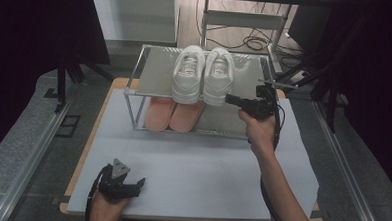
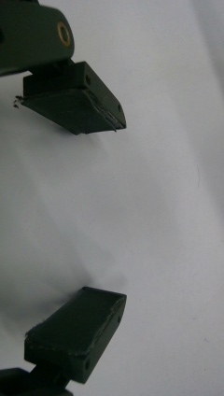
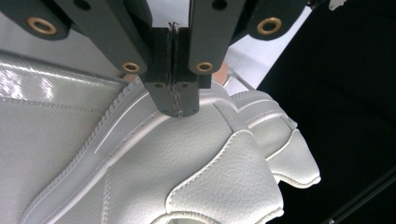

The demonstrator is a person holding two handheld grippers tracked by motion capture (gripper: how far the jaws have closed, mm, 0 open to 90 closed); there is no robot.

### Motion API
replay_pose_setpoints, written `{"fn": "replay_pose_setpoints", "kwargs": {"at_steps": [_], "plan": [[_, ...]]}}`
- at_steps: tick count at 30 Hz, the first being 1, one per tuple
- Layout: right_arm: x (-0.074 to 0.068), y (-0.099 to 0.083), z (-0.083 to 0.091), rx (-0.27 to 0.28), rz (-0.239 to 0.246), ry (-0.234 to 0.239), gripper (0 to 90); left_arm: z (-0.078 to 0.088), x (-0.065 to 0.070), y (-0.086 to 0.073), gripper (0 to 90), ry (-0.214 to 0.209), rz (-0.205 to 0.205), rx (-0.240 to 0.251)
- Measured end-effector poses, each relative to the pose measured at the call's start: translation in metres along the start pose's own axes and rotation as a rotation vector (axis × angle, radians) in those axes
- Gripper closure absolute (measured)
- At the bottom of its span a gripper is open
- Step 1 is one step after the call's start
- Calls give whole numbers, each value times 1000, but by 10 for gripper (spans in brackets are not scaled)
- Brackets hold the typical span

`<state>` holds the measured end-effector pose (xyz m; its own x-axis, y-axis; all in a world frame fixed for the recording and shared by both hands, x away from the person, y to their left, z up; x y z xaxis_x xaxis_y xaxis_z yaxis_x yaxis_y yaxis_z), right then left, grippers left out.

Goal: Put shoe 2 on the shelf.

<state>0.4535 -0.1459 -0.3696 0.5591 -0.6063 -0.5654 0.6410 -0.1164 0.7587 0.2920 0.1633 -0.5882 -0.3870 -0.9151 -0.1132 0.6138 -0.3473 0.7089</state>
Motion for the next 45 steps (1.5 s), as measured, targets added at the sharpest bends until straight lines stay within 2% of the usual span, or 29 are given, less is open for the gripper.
{"fn": "replay_pose_setpoints", "kwargs": {"at_steps": [7, 13, 18, 21, 24, 29, 35, 41, 45], "plan": [[0, 2, -5, 0, 7, 5, 892, 0, 0, 0, 146, 1, 0, 1], [-2, 2, -10, 8, -8, 31, 892, 0, 0, 0, 145, 1, 0, 1], [0, 1, -8, -6, -2, 37, 861, 0, 0, 0, 146, 3, 1, 3], [2, -2, -6, -29, 28, 7, 835, 0, 0, 0, 146, 3, 0, 2], [2, -4, -3, -35, 39, 8, 812, 0, 0, 0, 146, 5, -2, 3], [2, -10, 3, -62, 92, -17, 724, 0, 0, 0, 146, 5, -3, 3], [0, -18, 13, -88, 205, -50, 555, 0, 0, 0, 146, 6, -4, 4], [-2, -30, 21, -112, 323, -72, 435, 0, 0, 0, 146, 7, -4, 5], [-3, -41, 25, -124, 380, -49, 358, 0, 0, 0, 146, 7, -4, 6]]}}
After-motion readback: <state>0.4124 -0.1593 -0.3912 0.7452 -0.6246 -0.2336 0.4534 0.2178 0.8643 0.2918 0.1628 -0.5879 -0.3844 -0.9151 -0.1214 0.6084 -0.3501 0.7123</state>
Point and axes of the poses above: each handheld gripper's, and its own axes: z roughly backward along the jaws, y roughly out of its top, x roughly to its right, the point moved 9 cm from there along -z, roughly forward along the jaws, and after that the axes turned 8 degrees about y, right-handed, at the moved point
